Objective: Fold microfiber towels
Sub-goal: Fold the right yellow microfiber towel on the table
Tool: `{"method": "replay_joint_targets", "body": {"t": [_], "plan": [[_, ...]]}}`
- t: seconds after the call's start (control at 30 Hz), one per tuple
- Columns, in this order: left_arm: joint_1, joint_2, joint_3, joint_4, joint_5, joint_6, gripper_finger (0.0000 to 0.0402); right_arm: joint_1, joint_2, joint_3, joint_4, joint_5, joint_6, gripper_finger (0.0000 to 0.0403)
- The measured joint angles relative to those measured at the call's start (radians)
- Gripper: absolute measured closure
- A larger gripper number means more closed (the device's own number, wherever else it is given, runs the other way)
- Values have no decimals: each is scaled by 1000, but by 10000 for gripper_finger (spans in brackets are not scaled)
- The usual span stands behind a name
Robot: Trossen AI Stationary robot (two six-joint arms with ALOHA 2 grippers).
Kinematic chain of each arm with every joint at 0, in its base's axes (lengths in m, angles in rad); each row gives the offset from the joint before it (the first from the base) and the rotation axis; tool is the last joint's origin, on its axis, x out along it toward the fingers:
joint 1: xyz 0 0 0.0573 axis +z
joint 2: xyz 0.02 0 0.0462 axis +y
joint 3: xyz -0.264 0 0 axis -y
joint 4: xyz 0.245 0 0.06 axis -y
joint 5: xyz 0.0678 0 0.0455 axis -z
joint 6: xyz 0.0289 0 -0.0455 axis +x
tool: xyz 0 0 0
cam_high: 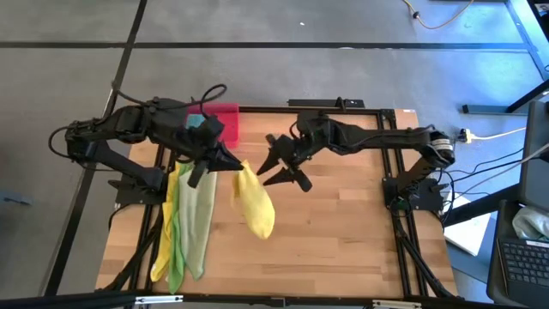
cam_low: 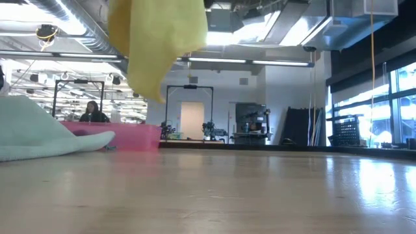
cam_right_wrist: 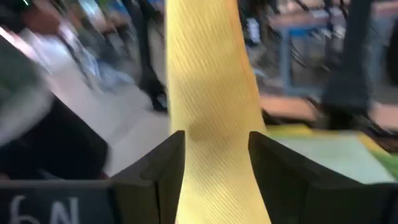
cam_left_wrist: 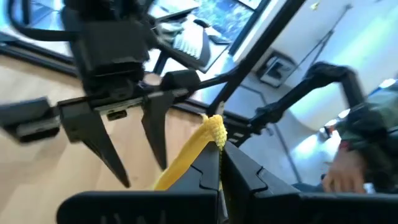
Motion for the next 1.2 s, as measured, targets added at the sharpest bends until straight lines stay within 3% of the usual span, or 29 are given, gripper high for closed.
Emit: {"method": "replay_joint_targets", "body": {"t": [0.13,0.33,0.57,0.77,0.97,1.2], "plan": [[0,-21,0,6,38,-40,402,-2,46,0,175,-45,73,222],[22,-33,0,-32,116,-97,402,-1,91,0,216,63,41,221],[28,-21,1,-49,156,-95,402,9,82,1,330,88,52,221],[36,-5,0,-65,208,-103,402,10,80,95,406,165,63,221],[42,1,0,-80,195,-95,402,22,117,183,332,115,60,221],[42,-1,0,-99,197,-68,402,42,176,188,296,9,124,221]]}}
